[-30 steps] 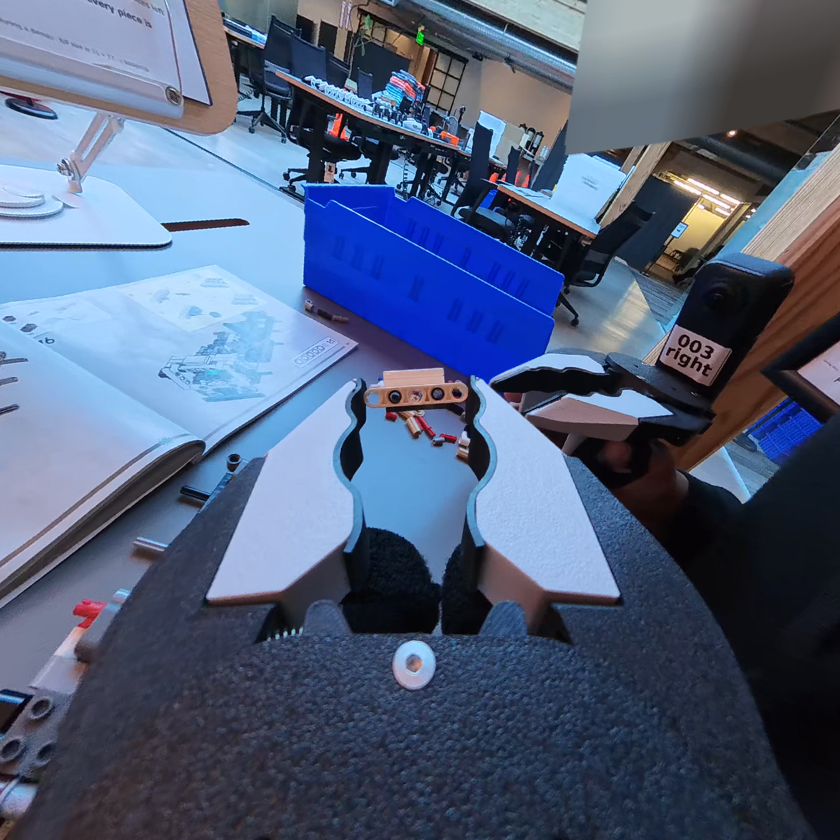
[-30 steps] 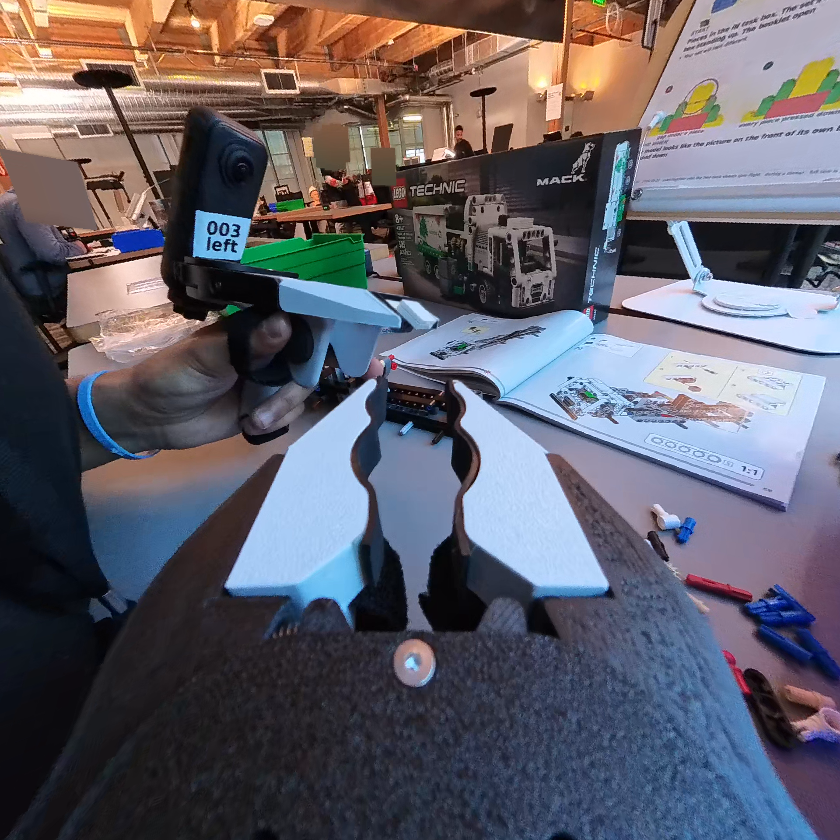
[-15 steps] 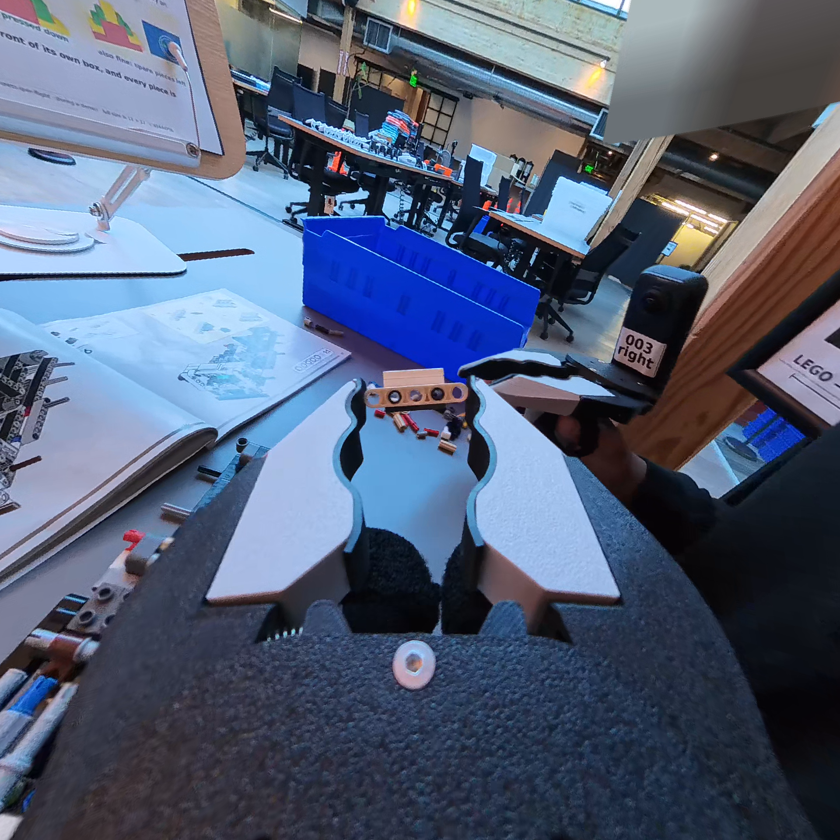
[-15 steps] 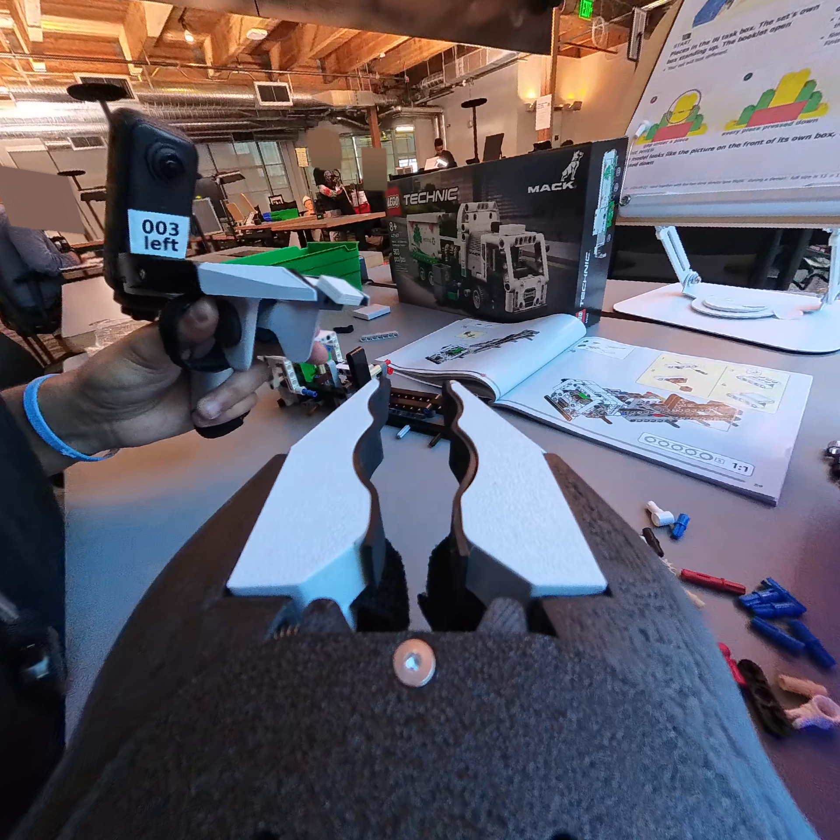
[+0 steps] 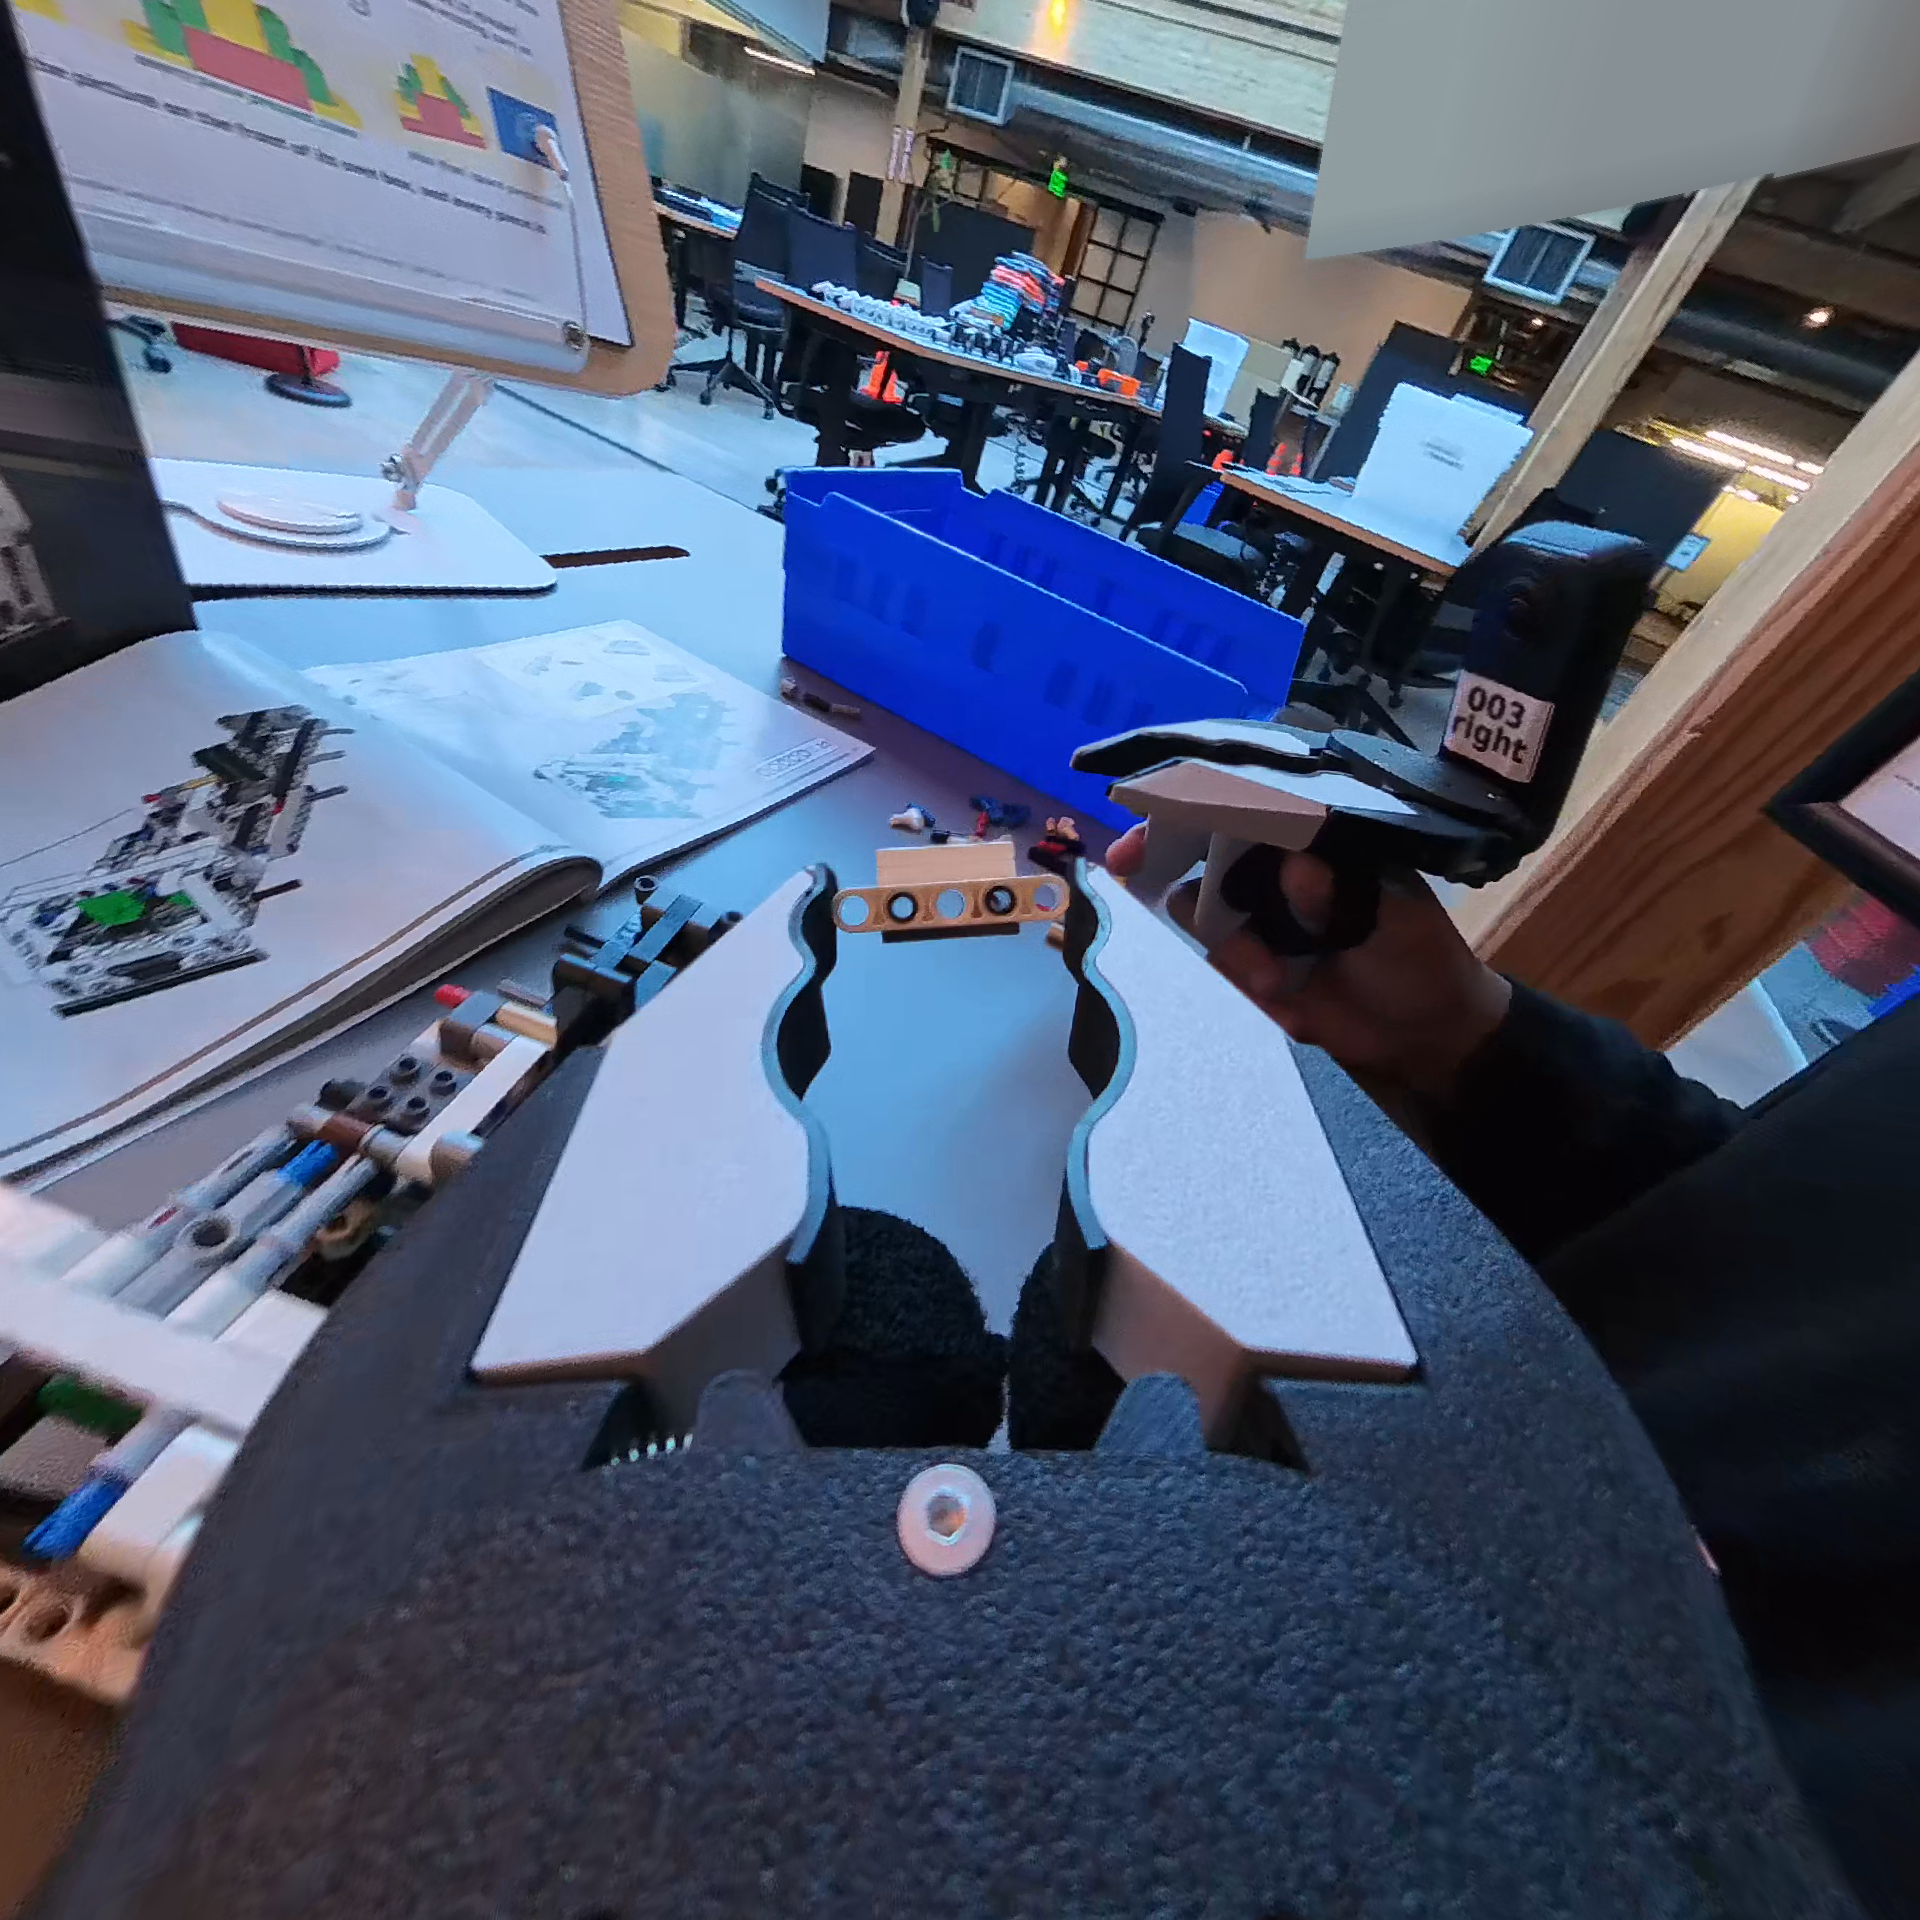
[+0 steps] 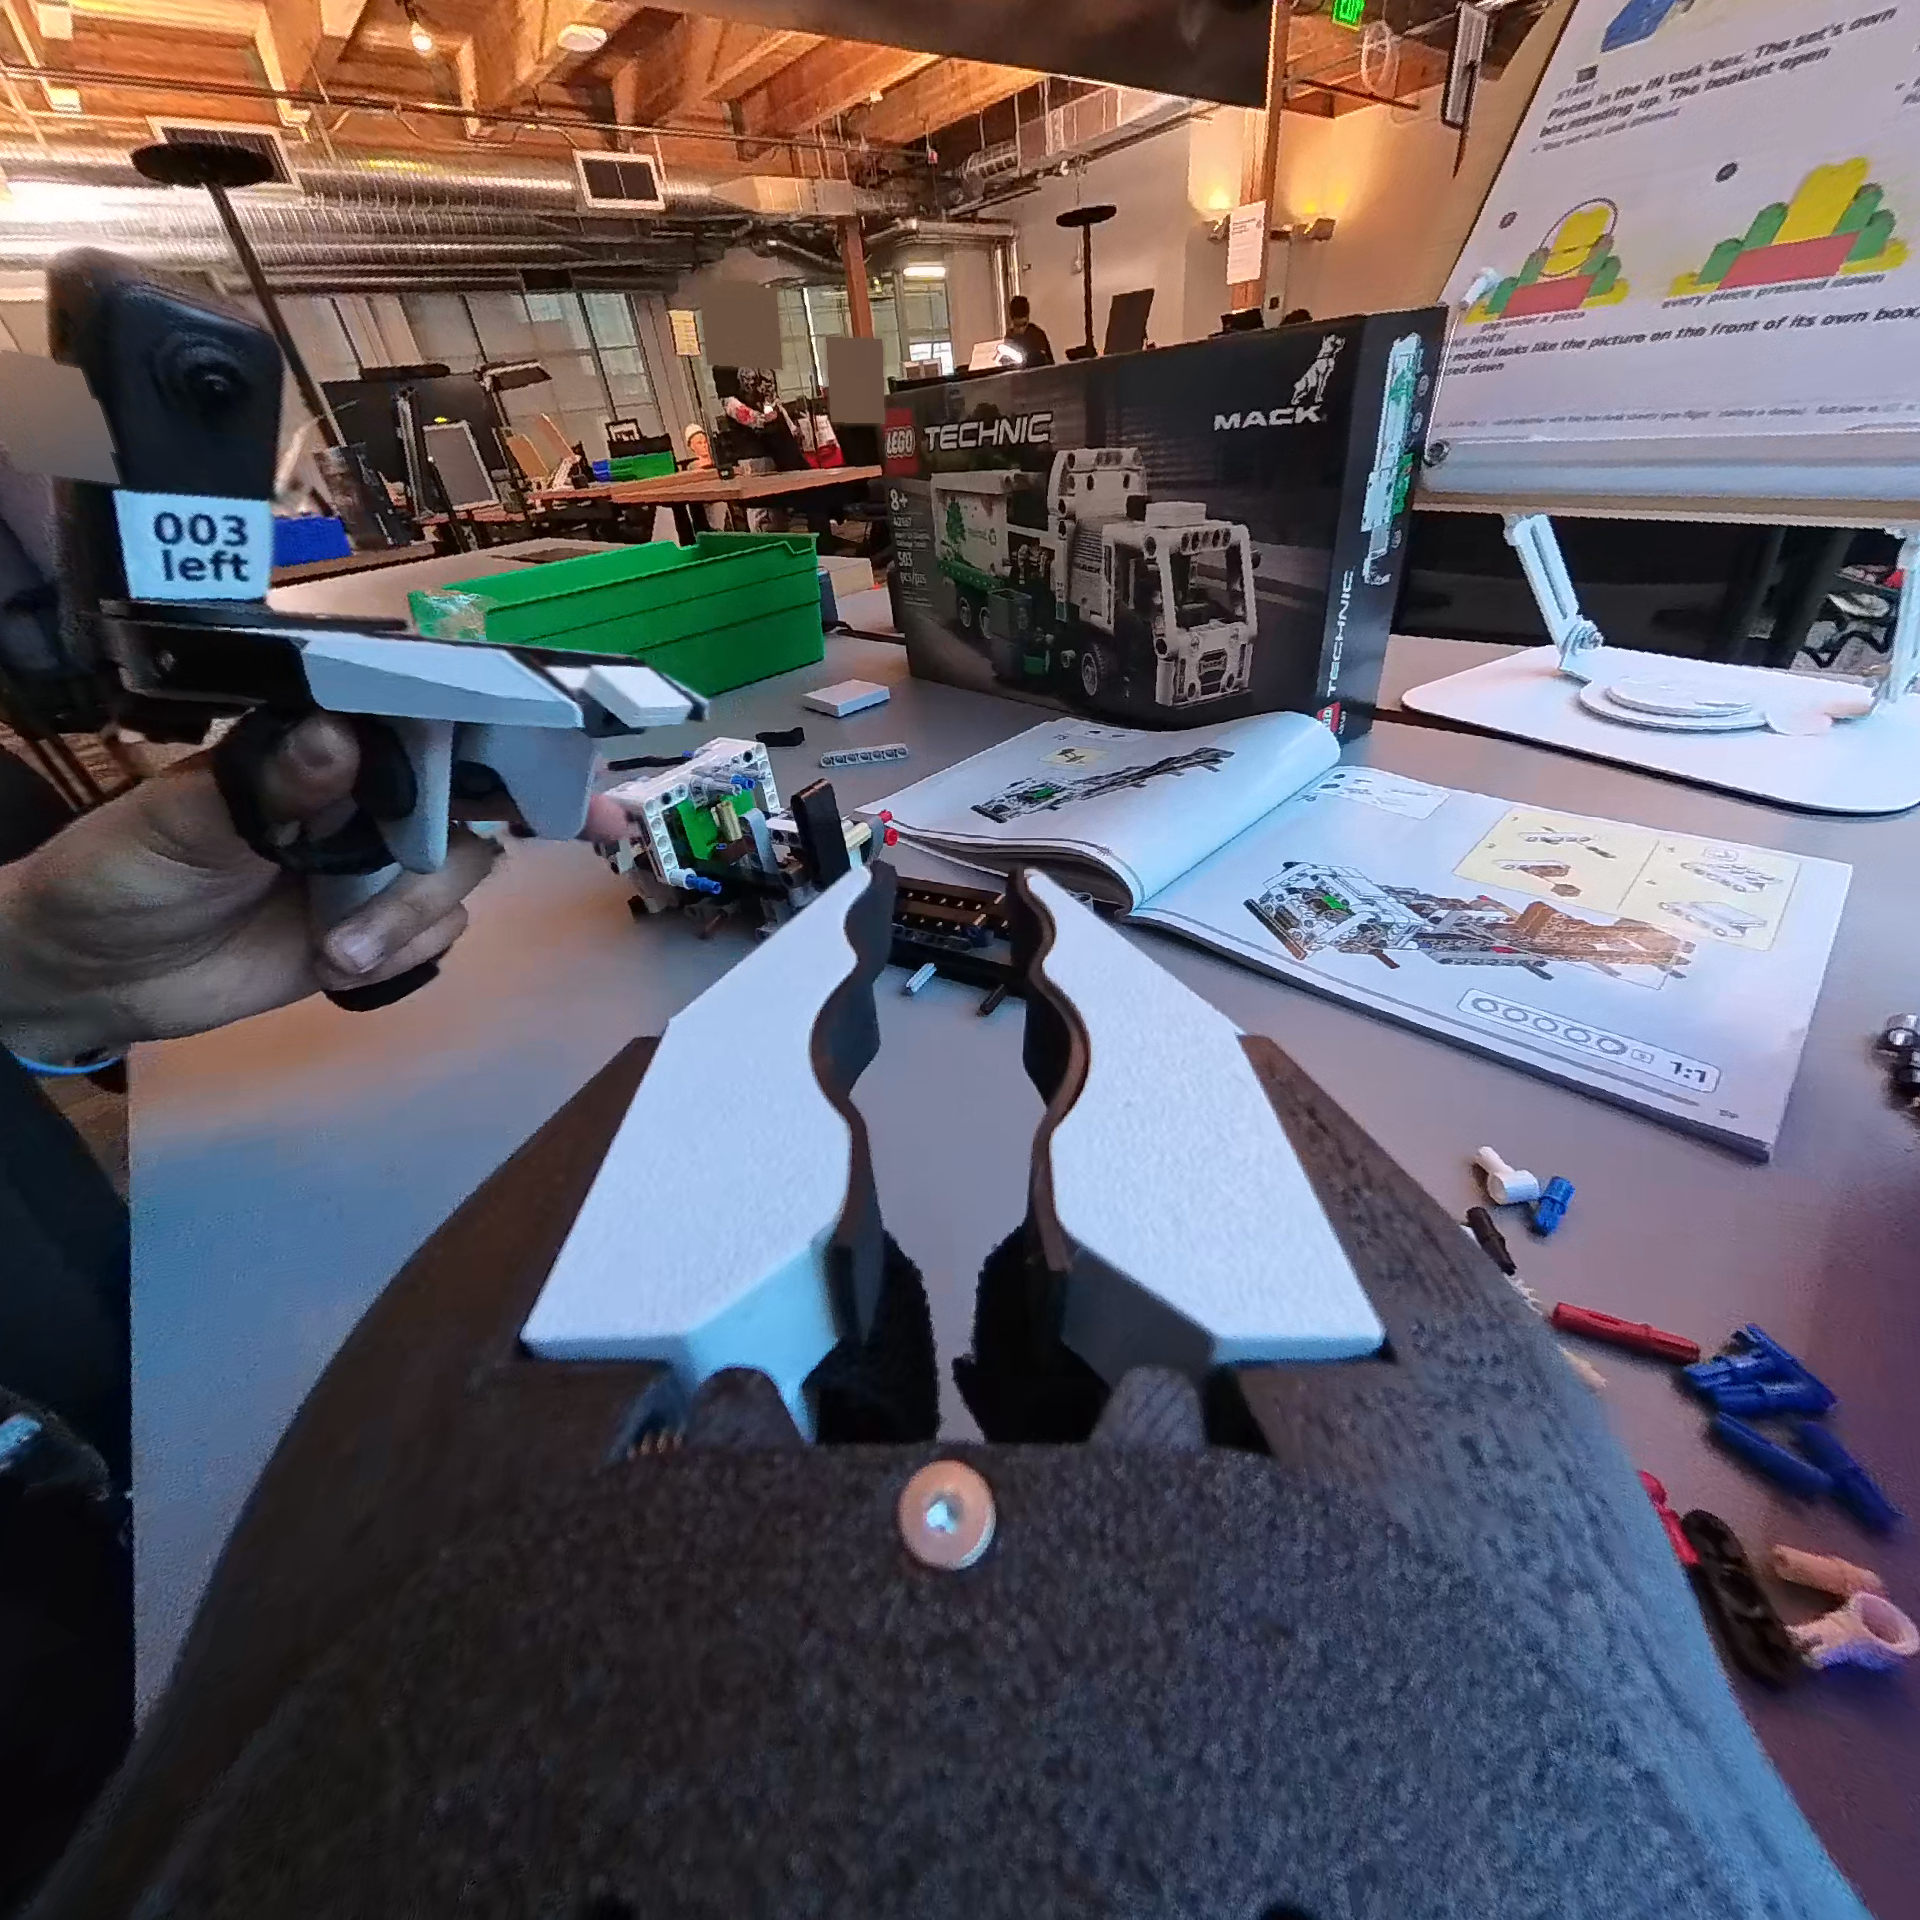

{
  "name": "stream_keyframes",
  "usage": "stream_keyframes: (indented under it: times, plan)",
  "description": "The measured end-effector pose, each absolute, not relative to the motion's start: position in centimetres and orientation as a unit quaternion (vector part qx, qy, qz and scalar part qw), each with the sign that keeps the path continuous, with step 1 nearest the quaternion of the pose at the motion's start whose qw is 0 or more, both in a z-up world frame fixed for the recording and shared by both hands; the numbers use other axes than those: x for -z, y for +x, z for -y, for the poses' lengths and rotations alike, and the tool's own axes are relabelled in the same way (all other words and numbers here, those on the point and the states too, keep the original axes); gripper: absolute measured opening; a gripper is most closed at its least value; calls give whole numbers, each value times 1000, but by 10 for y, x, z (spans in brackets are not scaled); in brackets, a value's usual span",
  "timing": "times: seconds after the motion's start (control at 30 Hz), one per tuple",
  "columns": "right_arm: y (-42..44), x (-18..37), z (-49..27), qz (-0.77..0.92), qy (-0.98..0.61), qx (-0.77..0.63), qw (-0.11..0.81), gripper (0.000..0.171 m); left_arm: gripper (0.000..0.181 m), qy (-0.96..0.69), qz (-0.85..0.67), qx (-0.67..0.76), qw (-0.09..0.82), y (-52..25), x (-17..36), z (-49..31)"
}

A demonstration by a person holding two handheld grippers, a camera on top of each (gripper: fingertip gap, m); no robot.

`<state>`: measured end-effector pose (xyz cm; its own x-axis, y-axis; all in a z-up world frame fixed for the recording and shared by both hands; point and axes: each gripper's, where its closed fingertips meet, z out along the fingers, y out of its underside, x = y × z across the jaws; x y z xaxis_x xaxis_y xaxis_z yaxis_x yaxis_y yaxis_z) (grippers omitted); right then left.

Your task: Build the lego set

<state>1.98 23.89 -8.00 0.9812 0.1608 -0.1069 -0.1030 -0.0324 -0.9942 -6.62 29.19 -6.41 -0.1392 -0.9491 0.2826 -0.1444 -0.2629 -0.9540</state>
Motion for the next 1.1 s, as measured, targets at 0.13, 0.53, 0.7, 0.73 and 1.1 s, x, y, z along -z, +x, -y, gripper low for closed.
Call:
stream_keyframes:
  times: [0.13,0.53,0.7,0.73,1.1]
  plan:
    - [21,80,-239,18,-712,-95,696,20,43,-557,-485,564,370,-81,63,-301]
    - [18,79,-238,27,-711,-78,698,19,43,-532,-509,554,387,-95,58,-311]
    - [22,80,-238,14,-714,-71,697,20,43,-521,-522,557,381,-79,60,-302]
    - [27,81,-238,2,-716,-62,695,20,43,-520,-524,557,381,-74,61,-299]
    - [99,114,-293,-91,-836,14,541,31,43,-523,-534,589,307,-19,87,-264]
